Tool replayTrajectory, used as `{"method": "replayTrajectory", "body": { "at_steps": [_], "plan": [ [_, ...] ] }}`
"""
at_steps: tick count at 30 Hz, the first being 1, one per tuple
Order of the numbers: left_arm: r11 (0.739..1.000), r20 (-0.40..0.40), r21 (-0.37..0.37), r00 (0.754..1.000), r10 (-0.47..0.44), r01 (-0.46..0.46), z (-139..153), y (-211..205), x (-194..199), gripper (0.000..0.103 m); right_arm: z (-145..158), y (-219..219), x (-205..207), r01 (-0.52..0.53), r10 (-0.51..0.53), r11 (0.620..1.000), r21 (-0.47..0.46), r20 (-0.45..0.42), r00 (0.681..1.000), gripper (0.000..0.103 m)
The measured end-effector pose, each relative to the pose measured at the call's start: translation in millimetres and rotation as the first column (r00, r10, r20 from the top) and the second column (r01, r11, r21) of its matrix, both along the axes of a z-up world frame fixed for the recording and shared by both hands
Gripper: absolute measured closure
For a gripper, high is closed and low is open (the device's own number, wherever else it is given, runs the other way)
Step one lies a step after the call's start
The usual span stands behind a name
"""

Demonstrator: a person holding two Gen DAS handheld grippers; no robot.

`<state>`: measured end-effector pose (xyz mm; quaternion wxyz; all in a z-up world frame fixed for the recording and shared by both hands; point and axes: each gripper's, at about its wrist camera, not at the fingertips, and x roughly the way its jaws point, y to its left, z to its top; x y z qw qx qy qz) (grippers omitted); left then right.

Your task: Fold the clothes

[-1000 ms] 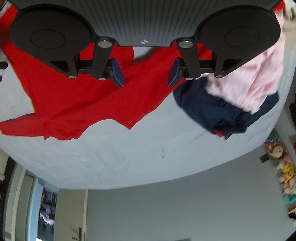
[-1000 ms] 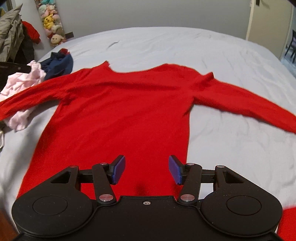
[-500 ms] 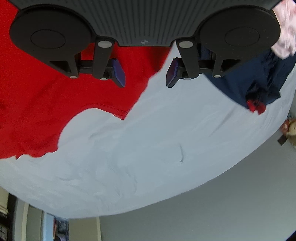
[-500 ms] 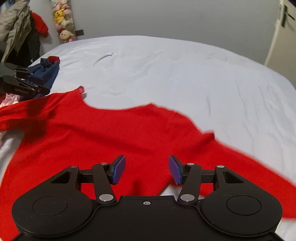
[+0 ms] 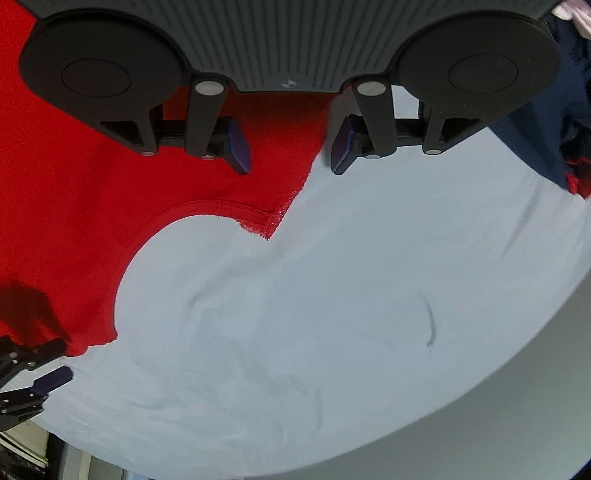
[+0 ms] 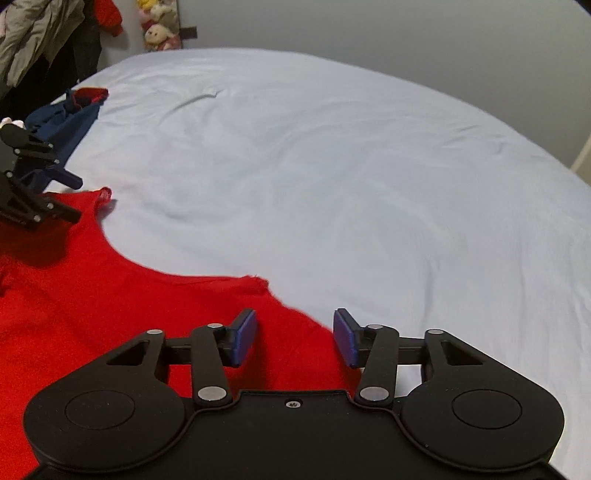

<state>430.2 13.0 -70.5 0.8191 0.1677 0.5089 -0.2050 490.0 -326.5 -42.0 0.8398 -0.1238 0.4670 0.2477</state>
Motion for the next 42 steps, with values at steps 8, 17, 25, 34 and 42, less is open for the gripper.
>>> {"method": "replayTrajectory", "body": {
  "at_steps": [8, 17, 25, 34, 42],
  "plan": [
    [1.0, -0.022, -0.026, 1.0, -0.017, 0.017, 3, -1, 5, 0.098, -21, 11, 16, -0.088, 0.085, 0.996, -0.025, -0.097, 0.992, 0.089],
    [1.0, 0.055, -0.011, 0.998, 0.022, -0.022, 19, 5, 18, 0.098, -2, 5, 8, -0.067, 0.068, 0.997, -0.023, 0.021, 0.997, 0.099],
    [0.995, 0.079, 0.075, 0.995, 0.065, -0.071, -2, -4, 20, 0.085, -25, 25, 15, 0.022, -0.022, 0.993, -0.12, 0.008, 1.0, 0.097],
    [0.981, 0.137, 0.093, 0.978, 0.156, -0.17, 29, 14, 0, 0.058, -2, 15, -3, 0.18, -0.176, 0.979, -0.093, 0.055, 0.983, 0.065],
    [0.955, 0.17, 0.026, 0.943, 0.286, -0.294, 73, 10, -70, 0.055, 36, 32, -58, 0.22, -0.216, 0.968, -0.122, 0.046, 0.975, 0.057]
  ]
}}
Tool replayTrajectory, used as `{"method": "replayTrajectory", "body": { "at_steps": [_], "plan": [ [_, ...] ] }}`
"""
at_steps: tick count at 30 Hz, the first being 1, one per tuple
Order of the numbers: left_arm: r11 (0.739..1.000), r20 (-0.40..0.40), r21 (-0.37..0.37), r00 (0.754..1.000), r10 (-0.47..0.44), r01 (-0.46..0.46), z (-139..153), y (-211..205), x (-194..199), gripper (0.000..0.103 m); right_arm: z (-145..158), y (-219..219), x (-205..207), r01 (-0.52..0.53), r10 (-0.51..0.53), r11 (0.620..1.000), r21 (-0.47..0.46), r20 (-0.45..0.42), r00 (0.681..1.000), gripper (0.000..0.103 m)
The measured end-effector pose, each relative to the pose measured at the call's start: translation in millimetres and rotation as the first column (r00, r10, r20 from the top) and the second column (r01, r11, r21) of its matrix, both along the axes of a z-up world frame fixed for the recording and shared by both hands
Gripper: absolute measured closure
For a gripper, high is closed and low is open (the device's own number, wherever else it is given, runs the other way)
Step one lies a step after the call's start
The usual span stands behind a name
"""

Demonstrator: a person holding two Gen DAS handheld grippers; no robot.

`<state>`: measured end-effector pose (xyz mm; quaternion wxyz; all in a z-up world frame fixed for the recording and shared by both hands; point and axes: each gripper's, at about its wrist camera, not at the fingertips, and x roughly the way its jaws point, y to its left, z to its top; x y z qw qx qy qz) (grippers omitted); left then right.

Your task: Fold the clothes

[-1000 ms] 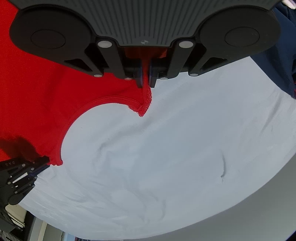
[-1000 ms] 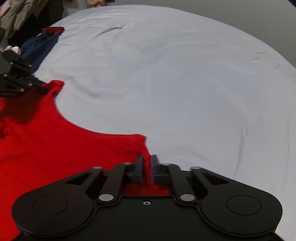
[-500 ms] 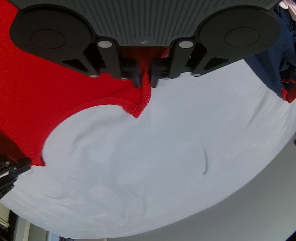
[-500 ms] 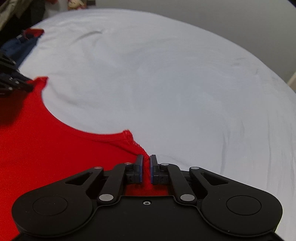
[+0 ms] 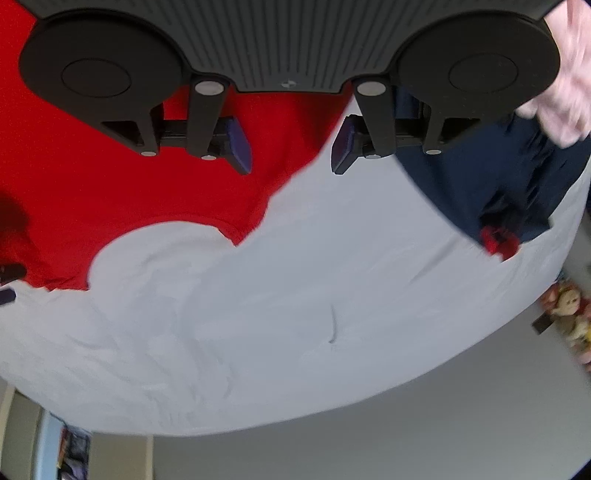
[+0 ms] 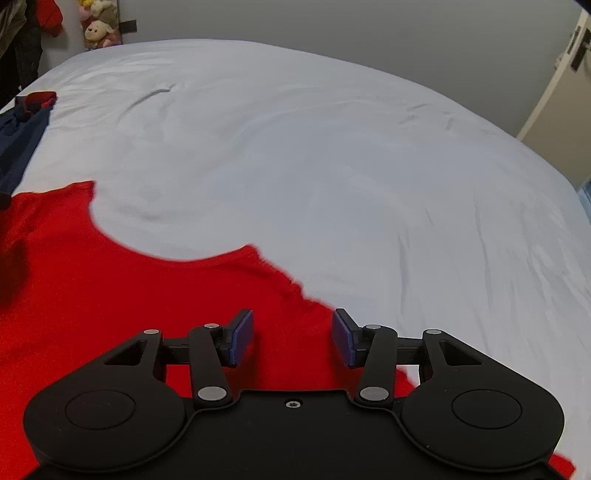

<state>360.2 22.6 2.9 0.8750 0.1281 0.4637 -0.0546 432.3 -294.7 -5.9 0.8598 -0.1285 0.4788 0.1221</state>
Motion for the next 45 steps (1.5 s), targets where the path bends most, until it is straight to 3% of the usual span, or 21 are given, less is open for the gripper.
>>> {"method": "replayTrajectory", "body": {
  "at_steps": [1, 3, 8, 10, 17, 20, 26, 31, 39, 45],
  "plan": [
    [1.0, 0.015, -0.007, 1.0, 0.007, -0.007, 8, -1, -13, 0.053, 8, 1, -11, 0.0, 0.0, 1.0, 0.008, 0.002, 1.0, 0.055],
    [0.999, 0.024, -0.029, 0.999, 0.028, -0.027, 15, -4, -23, 0.039, 24, 5, -38, -0.008, 0.007, 1.0, 0.019, 0.012, 1.0, 0.051],
    [0.988, 0.078, -0.134, 0.993, 0.091, -0.08, 55, -3, -103, 0.03, 56, 16, -110, -0.016, 0.013, 0.998, 0.068, 0.041, 0.999, 0.041],
    [0.989, 0.091, -0.126, 0.992, 0.089, -0.077, 67, -2, -132, 0.029, 67, 18, -138, -0.015, 0.011, 0.997, 0.079, 0.056, 0.998, 0.039],
    [0.987, 0.134, -0.098, 0.981, 0.142, -0.129, 91, -2, -221, 0.028, 105, 21, -249, 0.016, -0.039, 0.993, 0.121, 0.192, 0.981, 0.01],
    [0.984, 0.127, -0.111, 0.98, 0.153, -0.139, 94, -7, -252, 0.028, 116, 17, -302, 0.048, -0.085, 0.984, 0.169, 0.219, 0.972, 0.007],
    [0.974, 0.158, -0.138, 0.967, 0.201, -0.18, 89, -20, -305, 0.028, 112, 17, -369, 0.105, -0.161, 0.969, 0.224, 0.25, 0.955, 0.007],
    [0.972, 0.134, -0.153, 0.971, 0.197, -0.176, 71, -25, -337, 0.028, 91, 19, -413, 0.156, -0.214, 0.962, 0.223, 0.262, 0.941, 0.007],
    [0.956, 0.142, -0.194, 0.958, 0.251, -0.222, 57, -27, -368, 0.028, 65, 12, -453, 0.234, -0.308, 0.927, 0.294, 0.239, 0.921, 0.007],
    [0.946, 0.154, -0.225, 0.95, 0.271, -0.233, 43, -31, -386, 0.028, 51, 15, -476, 0.219, -0.312, 0.927, 0.303, 0.302, 0.901, 0.007]
  ]
}}
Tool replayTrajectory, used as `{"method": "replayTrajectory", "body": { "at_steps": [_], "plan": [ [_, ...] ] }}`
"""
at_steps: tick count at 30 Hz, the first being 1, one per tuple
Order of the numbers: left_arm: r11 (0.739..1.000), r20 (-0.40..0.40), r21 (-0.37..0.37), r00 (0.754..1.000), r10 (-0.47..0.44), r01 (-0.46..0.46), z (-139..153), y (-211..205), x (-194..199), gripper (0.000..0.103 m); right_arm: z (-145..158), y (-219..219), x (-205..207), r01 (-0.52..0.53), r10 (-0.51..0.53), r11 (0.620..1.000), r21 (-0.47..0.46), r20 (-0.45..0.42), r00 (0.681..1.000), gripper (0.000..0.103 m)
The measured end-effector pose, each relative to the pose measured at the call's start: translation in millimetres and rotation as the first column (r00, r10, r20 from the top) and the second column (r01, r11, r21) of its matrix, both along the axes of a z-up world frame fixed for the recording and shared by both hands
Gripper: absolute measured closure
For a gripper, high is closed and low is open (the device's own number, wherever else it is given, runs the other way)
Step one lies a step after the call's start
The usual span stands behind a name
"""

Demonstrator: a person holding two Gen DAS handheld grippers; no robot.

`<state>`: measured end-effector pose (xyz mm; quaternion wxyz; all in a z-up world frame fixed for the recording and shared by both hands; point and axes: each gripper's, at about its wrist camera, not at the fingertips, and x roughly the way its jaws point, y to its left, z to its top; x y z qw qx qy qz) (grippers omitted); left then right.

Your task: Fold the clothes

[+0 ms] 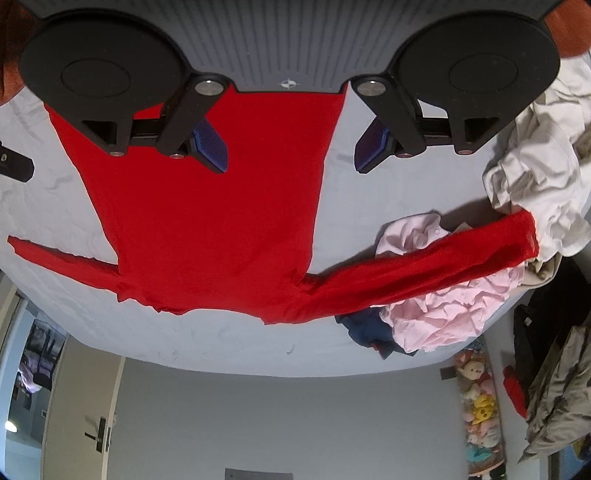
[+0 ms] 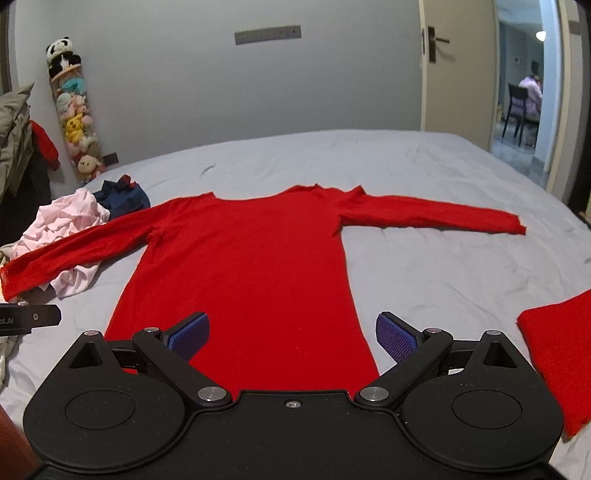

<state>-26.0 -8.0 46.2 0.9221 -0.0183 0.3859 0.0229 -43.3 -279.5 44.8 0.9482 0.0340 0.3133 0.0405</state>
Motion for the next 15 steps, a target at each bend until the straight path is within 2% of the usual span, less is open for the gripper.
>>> {"method": "replayTrajectory", "body": {
  "at_steps": [8, 15],
  "plan": [
    [1.0, -0.002, -0.016, 1.0, 0.02, -0.02, -26, 0, -12, 0.028, -27, -8, -10, -0.01, 0.009, 1.0, 0.024, 0.023, 1.0, 0.007],
    [0.999, -0.059, 0.026, 0.997, 0.049, -0.047, -44, -9, -14, 0.028, -41, -10, -7, -0.015, 0.015, 1.0, 0.025, -0.011, 1.0, 0.007]
  ]
}}
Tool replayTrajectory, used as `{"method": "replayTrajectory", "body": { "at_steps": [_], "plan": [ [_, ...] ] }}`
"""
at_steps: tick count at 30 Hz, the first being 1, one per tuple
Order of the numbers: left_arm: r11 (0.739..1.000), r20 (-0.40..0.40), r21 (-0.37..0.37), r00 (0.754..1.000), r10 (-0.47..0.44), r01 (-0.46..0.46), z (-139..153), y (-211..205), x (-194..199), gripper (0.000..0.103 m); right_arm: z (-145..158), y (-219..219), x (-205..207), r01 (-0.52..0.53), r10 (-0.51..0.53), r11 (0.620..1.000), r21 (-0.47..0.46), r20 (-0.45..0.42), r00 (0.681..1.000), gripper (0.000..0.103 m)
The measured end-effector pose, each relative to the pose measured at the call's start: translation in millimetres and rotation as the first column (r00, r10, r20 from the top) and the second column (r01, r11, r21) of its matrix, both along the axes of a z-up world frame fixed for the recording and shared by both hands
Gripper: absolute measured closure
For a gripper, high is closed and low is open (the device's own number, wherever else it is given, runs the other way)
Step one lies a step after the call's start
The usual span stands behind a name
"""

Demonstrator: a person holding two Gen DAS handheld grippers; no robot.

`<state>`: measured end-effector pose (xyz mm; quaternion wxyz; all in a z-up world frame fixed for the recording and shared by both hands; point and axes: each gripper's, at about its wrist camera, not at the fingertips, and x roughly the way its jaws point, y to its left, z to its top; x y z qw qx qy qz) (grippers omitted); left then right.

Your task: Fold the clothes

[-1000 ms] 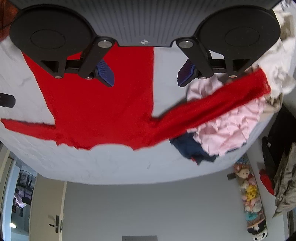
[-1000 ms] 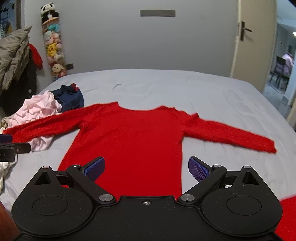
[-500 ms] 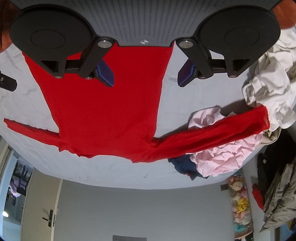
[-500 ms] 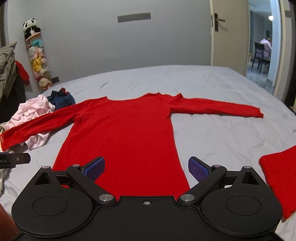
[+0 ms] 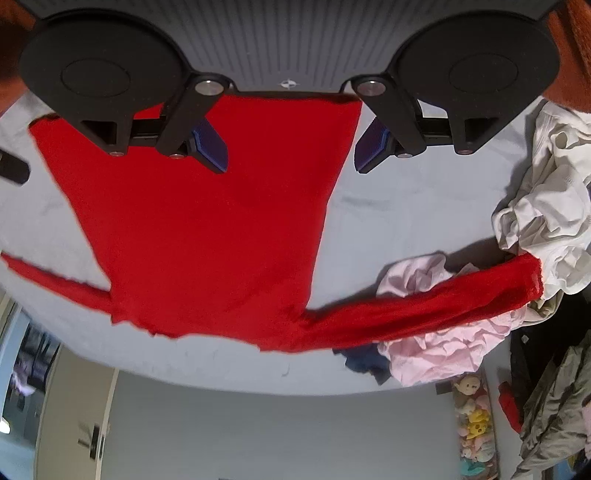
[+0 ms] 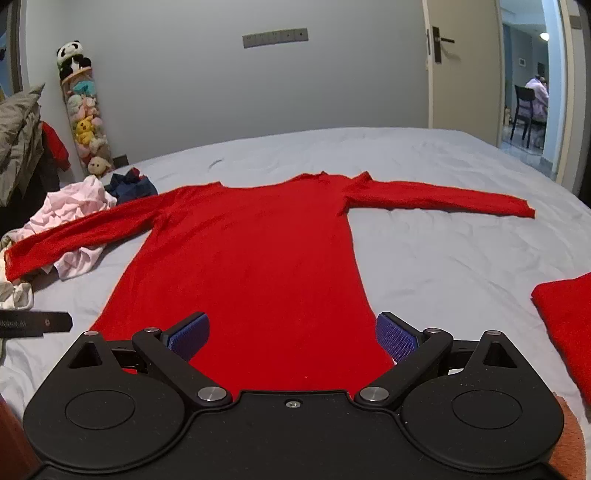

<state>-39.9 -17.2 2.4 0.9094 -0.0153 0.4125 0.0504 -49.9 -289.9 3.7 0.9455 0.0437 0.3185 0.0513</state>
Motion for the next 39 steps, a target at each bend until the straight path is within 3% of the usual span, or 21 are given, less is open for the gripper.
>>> {"method": "replayTrajectory", "body": {
  "at_steps": [6, 39],
  "plan": [
    [1.0, -0.045, 0.002, 0.999, -0.01, 0.01, -8, -5, -1, 0.028, -5, 0, 2, -0.002, 0.002, 1.0, -0.004, -0.014, 1.0, 0.007],
    [0.999, -0.071, 0.007, 0.996, -0.046, 0.047, -13, -11, 1, 0.028, -8, 0, 8, -0.021, 0.02, 0.999, -0.025, -0.033, 0.999, 0.007]
  ]
}}
